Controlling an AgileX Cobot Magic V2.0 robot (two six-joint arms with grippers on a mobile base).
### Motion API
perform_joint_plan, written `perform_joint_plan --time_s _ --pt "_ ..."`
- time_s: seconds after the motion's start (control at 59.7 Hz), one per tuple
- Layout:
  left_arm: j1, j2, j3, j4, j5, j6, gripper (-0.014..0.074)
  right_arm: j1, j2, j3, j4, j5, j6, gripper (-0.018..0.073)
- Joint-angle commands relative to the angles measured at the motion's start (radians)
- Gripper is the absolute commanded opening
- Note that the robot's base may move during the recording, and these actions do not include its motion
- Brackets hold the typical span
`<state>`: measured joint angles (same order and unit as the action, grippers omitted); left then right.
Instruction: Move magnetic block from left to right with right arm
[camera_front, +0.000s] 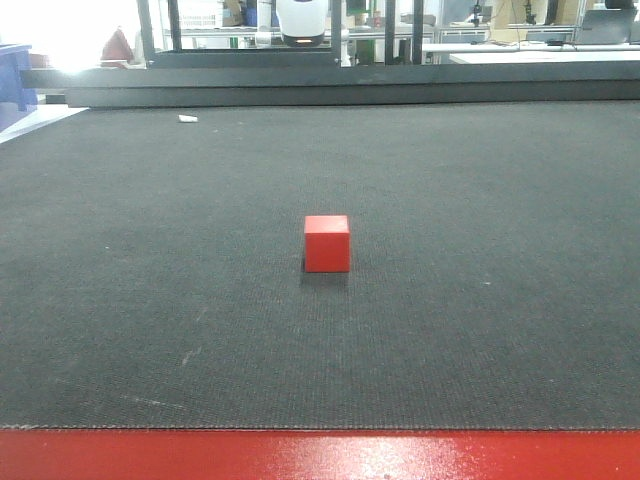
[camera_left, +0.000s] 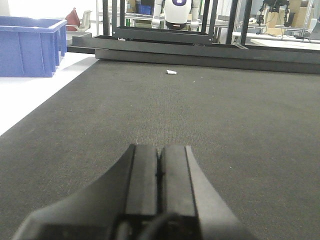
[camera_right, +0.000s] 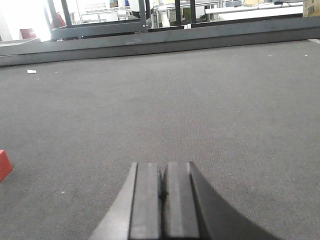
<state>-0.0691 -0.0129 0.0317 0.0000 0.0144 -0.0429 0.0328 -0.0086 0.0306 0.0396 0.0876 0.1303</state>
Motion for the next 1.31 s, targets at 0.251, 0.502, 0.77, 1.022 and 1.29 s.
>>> perform_joint_plan --time_s 0.251,0.502,0.77,1.022,1.29 --pt "-0.003 -0.014 0.010 0.000 -0.090 -0.004 -0.0116 -0.006 -0.021 -0.005 -0.006 -0.088 -0.009 0.0048" --pt "-0.003 -0.014 0.010 0.000 -0.090 -0.004 -0.0116 -0.006 -0.021 -0.005 -0.006 -0.088 -0.009 0.0048" --pt "-0.003 -0.014 0.010 0.000 -0.090 -0.004 -0.0116 -0.006 -0.021 -0.005 -0.006 -0.110 -0.009 0.0048" --pt "-0.003 -0.014 0.010 0.000 -0.090 -0.004 -0.0116 -0.006 -0.020 -0.053 -0.006 -0.150 0.004 0.0048" --pt "-0.003 -0.014 0.010 0.000 -0.090 -0.004 -0.0116 -0.006 0.162 -0.388 -0.006 0.041 0.005 0.0082"
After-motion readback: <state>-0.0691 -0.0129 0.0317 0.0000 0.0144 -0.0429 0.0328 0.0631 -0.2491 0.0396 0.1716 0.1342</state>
